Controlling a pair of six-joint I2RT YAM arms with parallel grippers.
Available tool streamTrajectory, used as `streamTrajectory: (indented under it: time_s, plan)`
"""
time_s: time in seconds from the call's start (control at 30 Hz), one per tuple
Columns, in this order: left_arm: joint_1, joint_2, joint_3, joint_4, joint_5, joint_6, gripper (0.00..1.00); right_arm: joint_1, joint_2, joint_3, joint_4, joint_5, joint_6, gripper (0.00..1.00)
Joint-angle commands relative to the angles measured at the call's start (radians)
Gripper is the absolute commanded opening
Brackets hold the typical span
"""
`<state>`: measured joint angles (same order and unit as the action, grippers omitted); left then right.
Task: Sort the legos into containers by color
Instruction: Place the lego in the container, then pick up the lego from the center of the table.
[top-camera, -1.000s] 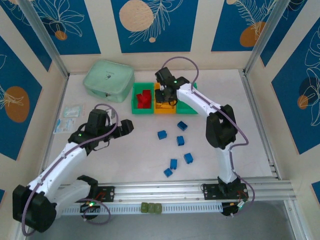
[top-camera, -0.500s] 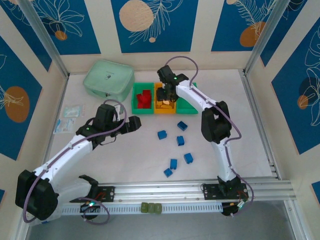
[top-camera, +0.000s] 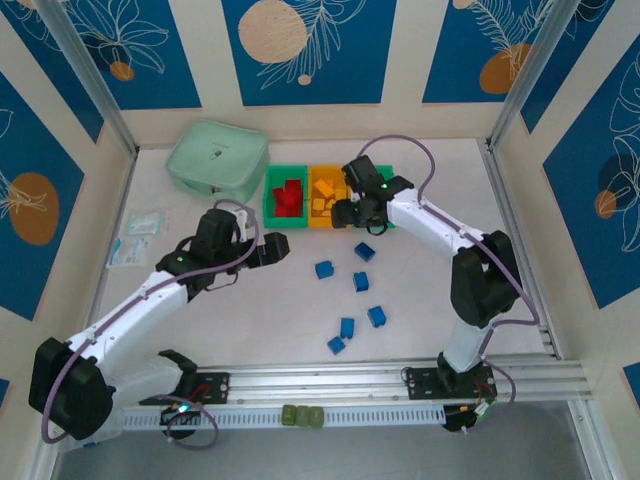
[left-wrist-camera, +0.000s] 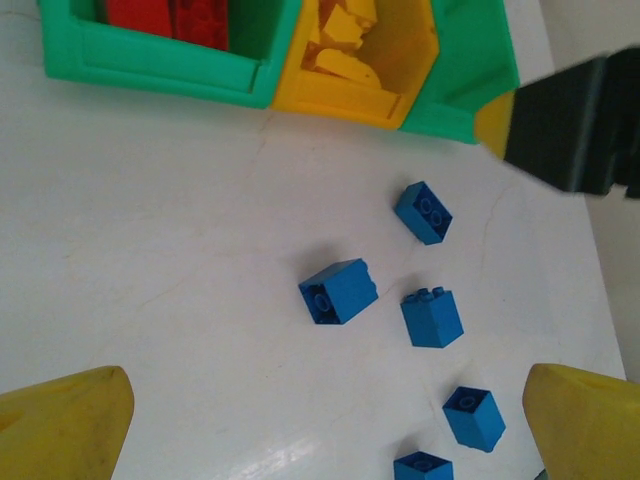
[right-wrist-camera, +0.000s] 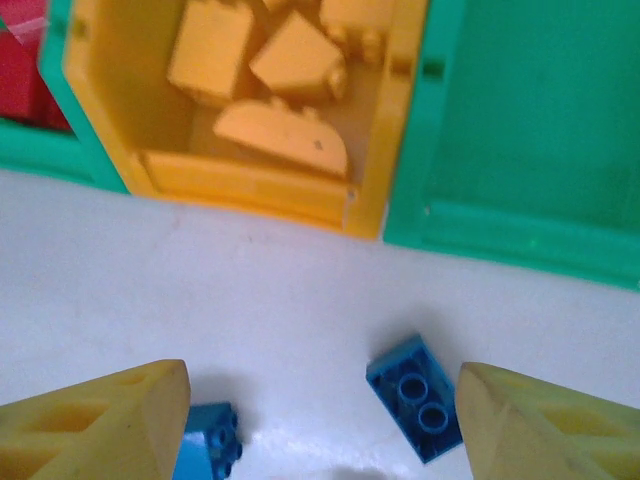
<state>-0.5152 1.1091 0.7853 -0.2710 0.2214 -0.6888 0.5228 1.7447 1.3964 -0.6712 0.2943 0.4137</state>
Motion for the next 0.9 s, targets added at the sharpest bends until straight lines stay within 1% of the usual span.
streamTrajectory:
  time_s: [0.0,0.17,0.33,0.6,0.8,0.87]
  plan:
    - [-0.023,0.014,-0.021,0.047,0.005,-0.026,0.99,-0.007,-0.048,-0.074,0.027,-0.044,0.03,0.74]
    - [-0.044,0.036,-0.026,0.067,-0.006,-0.045,0.99,-0.004,-0.074,-0.162,0.042,-0.071,0.066,0.78]
    - [-0.06,0.065,-0.021,0.083,-0.014,-0.058,0.99,0.009,-0.046,-0.217,0.065,-0.071,0.083,0.8]
    - [-0.067,0.086,-0.021,0.092,-0.024,-0.056,0.99,0.041,0.059,-0.17,-0.006,0.075,0.06,0.81]
    - [-0.068,0.092,-0.017,0.09,-0.027,-0.049,0.99,0.034,0.076,-0.156,-0.019,0.133,0.062,0.81]
    - [-0.067,0.094,-0.018,0.097,-0.027,-0.048,0.99,0.032,0.084,-0.151,-0.018,0.152,0.059,0.8]
